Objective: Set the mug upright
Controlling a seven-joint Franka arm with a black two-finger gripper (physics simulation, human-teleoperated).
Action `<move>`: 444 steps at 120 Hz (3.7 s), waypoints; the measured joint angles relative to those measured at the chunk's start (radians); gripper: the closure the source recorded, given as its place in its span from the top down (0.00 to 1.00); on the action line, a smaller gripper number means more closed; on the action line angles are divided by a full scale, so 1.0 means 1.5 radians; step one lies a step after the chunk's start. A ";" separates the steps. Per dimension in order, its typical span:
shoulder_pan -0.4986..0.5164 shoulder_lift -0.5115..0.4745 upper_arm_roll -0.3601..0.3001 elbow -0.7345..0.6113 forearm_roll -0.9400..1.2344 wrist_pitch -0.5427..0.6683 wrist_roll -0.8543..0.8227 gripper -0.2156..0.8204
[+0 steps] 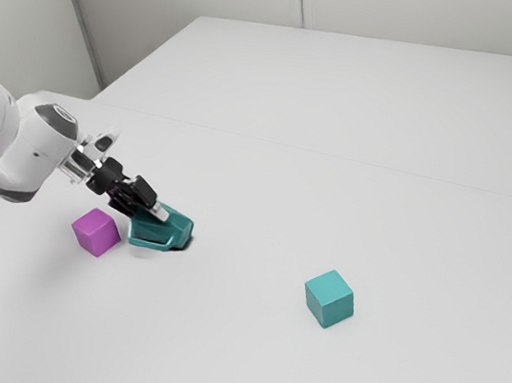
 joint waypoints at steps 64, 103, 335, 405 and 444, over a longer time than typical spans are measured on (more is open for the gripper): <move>-0.015 -0.026 -0.031 0.004 -0.041 -0.004 0.006 0.07; -0.025 -0.101 -0.114 0.016 0.100 0.063 -0.003 0.05; -0.043 -0.119 -0.236 -0.096 0.675 0.367 -0.281 0.29; -0.043 -0.155 -0.237 -0.095 0.675 0.362 -0.281 0.49; -0.042 -0.191 -0.238 -0.073 0.669 0.345 -0.281 0.52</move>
